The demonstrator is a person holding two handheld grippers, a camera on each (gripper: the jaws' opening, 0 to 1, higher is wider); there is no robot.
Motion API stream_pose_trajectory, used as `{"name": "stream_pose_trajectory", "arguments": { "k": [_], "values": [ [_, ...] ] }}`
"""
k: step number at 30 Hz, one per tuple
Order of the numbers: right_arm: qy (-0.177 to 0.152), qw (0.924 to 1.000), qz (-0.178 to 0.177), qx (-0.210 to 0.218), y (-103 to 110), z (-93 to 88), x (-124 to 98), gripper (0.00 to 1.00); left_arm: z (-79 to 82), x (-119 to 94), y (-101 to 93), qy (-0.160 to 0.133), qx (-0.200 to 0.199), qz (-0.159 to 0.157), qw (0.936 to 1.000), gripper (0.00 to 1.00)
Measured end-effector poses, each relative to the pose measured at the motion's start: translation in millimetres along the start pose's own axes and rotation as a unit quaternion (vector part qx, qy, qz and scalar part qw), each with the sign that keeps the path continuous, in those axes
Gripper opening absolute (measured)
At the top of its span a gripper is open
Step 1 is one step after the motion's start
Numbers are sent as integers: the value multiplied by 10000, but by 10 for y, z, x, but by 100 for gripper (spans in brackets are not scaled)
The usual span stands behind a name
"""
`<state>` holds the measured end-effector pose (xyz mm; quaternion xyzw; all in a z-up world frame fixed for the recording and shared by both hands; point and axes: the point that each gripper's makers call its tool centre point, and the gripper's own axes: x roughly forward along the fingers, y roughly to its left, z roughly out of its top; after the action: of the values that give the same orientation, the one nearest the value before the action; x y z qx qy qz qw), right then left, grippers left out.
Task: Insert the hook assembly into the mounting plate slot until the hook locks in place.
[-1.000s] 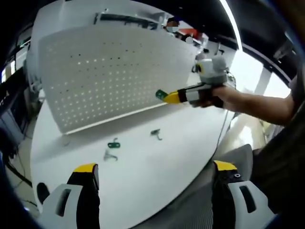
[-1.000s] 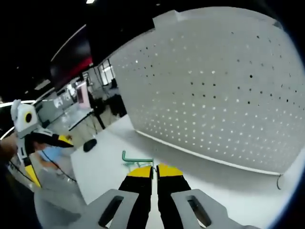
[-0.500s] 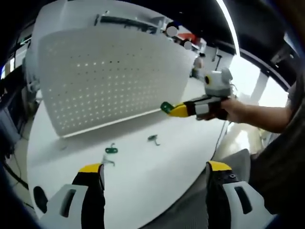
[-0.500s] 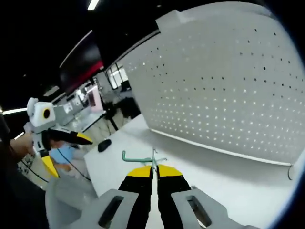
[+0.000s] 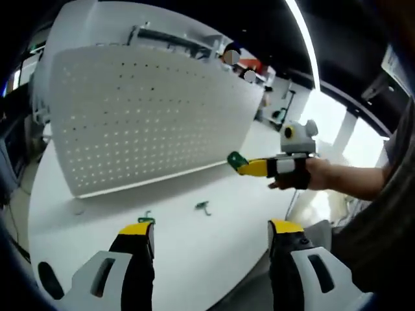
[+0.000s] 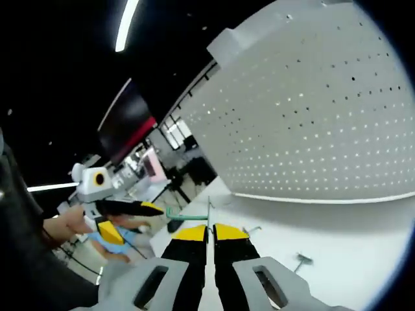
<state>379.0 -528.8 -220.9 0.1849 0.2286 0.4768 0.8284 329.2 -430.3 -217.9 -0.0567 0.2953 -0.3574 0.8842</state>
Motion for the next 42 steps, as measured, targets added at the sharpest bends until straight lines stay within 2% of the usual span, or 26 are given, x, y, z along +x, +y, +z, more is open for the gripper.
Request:
{"name": "stream_pose_trajectory", "arguments": {
  "k": [5, 9, 17, 22, 26, 31, 42],
  "values": [
    [76, 9994, 341, -25, 169, -61, 47, 1, 76, 5, -92, -154, -155, -266, 9994, 66],
    [67, 9983, 586, 42, 273, -74, 62, 1, 108, -14, -75, -219, -204, -276, 9992, 63],
    [141, 9904, 1371, 93, 612, -135, 80, 1, 217, -47, -119, -426, -378, -462, 9973, 56],
    [165, 9868, 1610, 81, 739, -163, 82, 1, 287, -46, -196, -573, -512, -686, 9947, 49],
    [173, 9850, 1716, -90, 806, -164, 79, 1, 321, -56, -244, -642, -528, -822, 9931, 44],
    [153, 9814, 1913, -32, 888, -149, 68, 1, 372, -88, -284, -782, -638, -978, 9901, 38],
    [200, 9721, 2337, -5, 1085, -150, 93, 1, 383, -90, -511, -798, -612, -1462, 9841, 31]
  ]
}}
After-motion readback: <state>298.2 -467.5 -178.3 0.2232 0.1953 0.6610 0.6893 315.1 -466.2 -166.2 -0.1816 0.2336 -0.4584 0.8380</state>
